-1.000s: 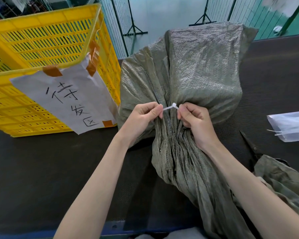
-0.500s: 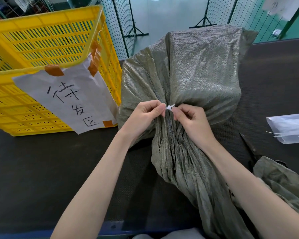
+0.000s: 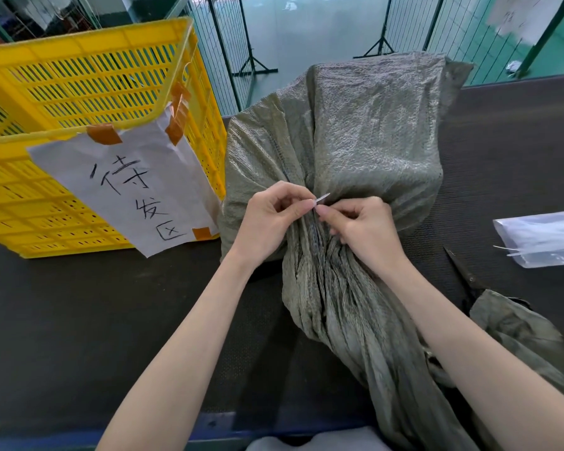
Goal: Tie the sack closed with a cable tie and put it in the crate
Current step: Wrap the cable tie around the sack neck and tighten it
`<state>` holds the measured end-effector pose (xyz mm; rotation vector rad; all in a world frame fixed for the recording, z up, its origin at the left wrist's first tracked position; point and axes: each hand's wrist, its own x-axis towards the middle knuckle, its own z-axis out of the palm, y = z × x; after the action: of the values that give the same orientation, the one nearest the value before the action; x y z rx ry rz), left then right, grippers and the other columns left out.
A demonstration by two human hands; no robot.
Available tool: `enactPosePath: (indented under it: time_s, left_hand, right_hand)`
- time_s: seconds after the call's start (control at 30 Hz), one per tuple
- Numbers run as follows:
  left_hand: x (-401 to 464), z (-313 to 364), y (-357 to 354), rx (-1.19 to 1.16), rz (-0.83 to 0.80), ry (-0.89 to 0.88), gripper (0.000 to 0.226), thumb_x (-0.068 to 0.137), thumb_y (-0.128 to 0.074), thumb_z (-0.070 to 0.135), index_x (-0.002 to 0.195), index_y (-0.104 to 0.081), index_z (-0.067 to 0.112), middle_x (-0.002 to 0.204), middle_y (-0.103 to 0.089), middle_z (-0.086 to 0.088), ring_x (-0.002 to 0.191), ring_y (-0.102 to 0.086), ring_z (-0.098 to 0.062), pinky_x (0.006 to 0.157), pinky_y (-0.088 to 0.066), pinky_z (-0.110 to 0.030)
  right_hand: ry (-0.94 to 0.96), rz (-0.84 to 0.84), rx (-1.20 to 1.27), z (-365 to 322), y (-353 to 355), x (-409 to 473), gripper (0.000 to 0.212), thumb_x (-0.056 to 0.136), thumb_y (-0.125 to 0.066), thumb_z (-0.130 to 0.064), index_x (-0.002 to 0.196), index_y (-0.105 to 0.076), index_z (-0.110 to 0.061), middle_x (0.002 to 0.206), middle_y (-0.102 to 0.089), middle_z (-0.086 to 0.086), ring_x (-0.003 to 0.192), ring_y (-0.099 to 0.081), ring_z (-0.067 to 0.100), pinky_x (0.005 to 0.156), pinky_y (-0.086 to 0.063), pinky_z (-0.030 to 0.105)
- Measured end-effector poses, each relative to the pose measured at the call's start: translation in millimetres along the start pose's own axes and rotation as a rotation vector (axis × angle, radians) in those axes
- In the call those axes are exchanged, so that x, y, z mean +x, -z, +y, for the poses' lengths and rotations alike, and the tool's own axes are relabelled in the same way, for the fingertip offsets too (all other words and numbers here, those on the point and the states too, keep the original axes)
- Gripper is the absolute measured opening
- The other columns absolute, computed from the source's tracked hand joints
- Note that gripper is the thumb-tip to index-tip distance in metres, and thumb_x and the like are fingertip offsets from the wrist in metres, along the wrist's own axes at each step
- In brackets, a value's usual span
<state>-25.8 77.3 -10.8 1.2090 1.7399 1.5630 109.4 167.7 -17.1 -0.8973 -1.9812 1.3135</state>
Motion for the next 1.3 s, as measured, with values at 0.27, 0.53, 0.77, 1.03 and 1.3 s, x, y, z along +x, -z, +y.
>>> enactPosePath:
  time_s: [0.27, 0.53, 0.77, 1.03, 1.3]
  left_hand:
    - [-5.4, 6.8, -2.0, 0.216, -0.054, -0.072, 0.004, 0.089, -0.063, 0.009, 0.090, -0.063, 0.013, 0.081, -0.058, 0.009, 0.073, -0.050, -0.003, 0.073, -0.039, -0.016]
    - [-11.1, 10.7, -3.6, 0.314, -0.078, -0.127, 0.003, 0.091, -0.061, 0.010, 0.094, -0.061, 0.011, 0.080, -0.060, 0.012, 0.073, -0.055, 0.004, 0.071, -0.039, -0.010]
    - [-12.5, 10.0, -10.3, 0.356, -0.059, -0.174, 0.006, 0.090, -0.062, 0.012, 0.094, -0.065, 0.008, 0.084, -0.061, 0.004, 0.075, -0.052, 0.001, 0.072, -0.038, -0.012]
    - [-14.1, 4.5, -11.7, 0.324, -0.032, -0.138, 0.004, 0.091, -0.060, 0.009, 0.090, -0.064, 0.010, 0.078, -0.059, 0.006, 0.072, -0.051, -0.001, 0.070, -0.038, -0.014]
    - [-24.3, -15.5, -7.2, 0.295, 0.009, -0.062, 0.006, 0.092, -0.059, 0.008, 0.090, -0.063, 0.011, 0.079, -0.059, 0.007, 0.076, -0.052, -0.004, 0.074, -0.040, -0.017]
  right_hand:
    - [0.048, 0.012, -0.015, -15.2, 16.6, -9.6, 0.024, 0.087, -0.063, -0.028, 0.069, -0.066, -0.012, 0.062, -0.068, 0.004, 0.055, -0.063, 0.019, 0.056, -0.050, 0.029]
    - [-0.120, -0.138, 0.119, -22.8, 12.8, -2.9, 0.025, 0.089, -0.052, -0.008, 0.064, -0.057, -0.010, 0.053, -0.052, 0.008, 0.034, -0.038, 0.004, 0.036, -0.029, 0.014]
    - [-0.104, -0.054, 0.166, -21.9, 16.6, -0.1, 0.021, 0.081, -0.052, -0.005, 0.062, -0.058, 0.001, 0.046, -0.044, 0.004, 0.034, -0.033, 0.005, 0.036, -0.026, 0.016]
    - [-0.085, 0.089, 0.301, -15.9, 24.5, -5.1, 0.021, 0.073, -0.051, -0.012, 0.052, -0.053, -0.010, 0.048, -0.037, 0.006, 0.040, -0.026, 0.011, 0.039, -0.018, 0.020]
    - [-0.156, 0.168, 0.502, -3.5, 40.8, -18.8, 0.032, 0.084, -0.049, -0.001, 0.054, -0.049, -0.009, 0.042, -0.036, 0.000, 0.034, -0.023, 0.008, 0.036, -0.016, 0.014]
